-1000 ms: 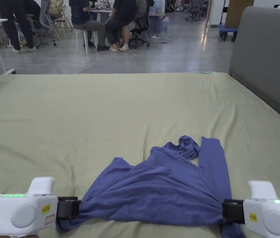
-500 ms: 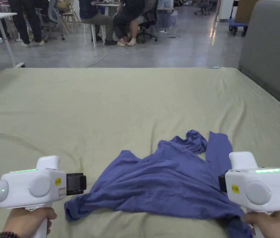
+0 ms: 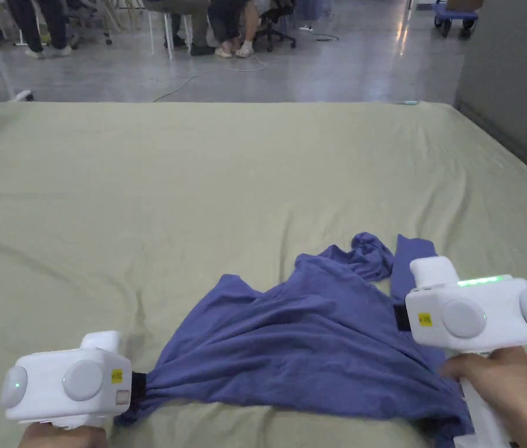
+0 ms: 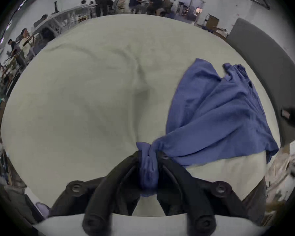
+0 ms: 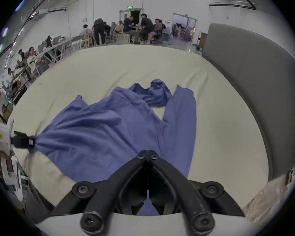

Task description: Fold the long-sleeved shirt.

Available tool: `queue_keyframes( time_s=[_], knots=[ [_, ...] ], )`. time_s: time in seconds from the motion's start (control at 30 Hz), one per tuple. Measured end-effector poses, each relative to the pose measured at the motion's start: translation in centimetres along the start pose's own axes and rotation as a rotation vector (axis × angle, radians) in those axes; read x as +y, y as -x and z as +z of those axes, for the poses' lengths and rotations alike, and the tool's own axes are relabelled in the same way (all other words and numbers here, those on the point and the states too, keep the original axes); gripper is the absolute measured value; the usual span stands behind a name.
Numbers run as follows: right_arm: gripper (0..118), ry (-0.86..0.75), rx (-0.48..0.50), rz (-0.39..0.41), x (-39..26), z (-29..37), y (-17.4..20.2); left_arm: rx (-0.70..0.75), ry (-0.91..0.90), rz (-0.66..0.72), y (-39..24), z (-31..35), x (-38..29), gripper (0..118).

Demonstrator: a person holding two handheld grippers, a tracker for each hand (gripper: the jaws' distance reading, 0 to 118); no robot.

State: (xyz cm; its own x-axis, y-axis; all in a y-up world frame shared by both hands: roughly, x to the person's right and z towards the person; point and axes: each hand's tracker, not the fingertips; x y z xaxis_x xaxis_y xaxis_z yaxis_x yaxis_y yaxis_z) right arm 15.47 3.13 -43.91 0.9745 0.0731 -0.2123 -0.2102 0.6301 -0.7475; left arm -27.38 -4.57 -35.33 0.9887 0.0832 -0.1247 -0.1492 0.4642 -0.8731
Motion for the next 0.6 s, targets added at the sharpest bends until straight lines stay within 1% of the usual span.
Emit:
queue_keyframes(
  time_s=[0.03,0.07,0.1,0.13,0.17,0.2,0.23,0.3,0.4,0.47,0.5,0.53,0.57,0.6],
  knots=[
    [0,-0.007,0.029,0.012,1.8,-1.3,-0.4,-0.023,-0.006,-0.018,-0.3,0.3,0.2,11],
    [3,-0.008,0.041,0.025,3.4,-2.6,-0.8,-0.064,0.044,0.007,-0.6,0.5,0.1,11],
    [20,0.002,0.062,0.049,5.1,-4.2,-1.1,-0.067,0.041,0.015,-0.7,0.8,0.4,11],
    [58,0.035,0.076,0.075,6.5,-5.9,-1.3,-0.075,0.041,0.017,-0.5,0.8,0.7,11],
    [81,0.086,0.076,0.11,7.7,-7.6,-1.4,-0.078,0.037,0.023,-0.1,0.9,1.1,11],
    [88,0.116,0.076,0.127,8.4,-9.1,-1.5,-0.066,0.003,0.018,0.0,1.0,1.4,11],
    [87,0.14,0.079,0.159,9.0,-10.5,-1.6,-0.068,0.0,0.024,0.2,1.1,1.5,11],
    [87,0.189,0.09,0.186,9.7,-13.3,-1.5,-0.078,0.001,0.036,0.2,1.2,1.6,11],
    [86,0.304,0.112,0.19,9.9,-16.7,-0.8,-0.073,0.001,0.045,0.6,1.0,1.8,11],
    [68,0.358,0.119,0.208,9.4,-18.3,-0.3,-0.065,0.003,0.057,0.7,0.9,1.7,11],
    [62,0.4,0.106,0.226,9.0,-19.3,0.1,-0.063,0.003,0.058,0.9,0.7,1.7,11],
    [60,0.419,0.106,0.219,8.6,-19.9,0.3,-0.061,0.005,0.059,1.0,0.6,1.7,11],
    [58,0.375,0.088,0.199,8.5,-19.7,0.4,-0.057,0.011,0.059,0.9,0.5,1.7,11],
    [54,0.391,0.092,0.198,8.8,-19.6,0.3,-0.056,0.018,0.06,0.9,0.4,1.7,11]
  ],
)
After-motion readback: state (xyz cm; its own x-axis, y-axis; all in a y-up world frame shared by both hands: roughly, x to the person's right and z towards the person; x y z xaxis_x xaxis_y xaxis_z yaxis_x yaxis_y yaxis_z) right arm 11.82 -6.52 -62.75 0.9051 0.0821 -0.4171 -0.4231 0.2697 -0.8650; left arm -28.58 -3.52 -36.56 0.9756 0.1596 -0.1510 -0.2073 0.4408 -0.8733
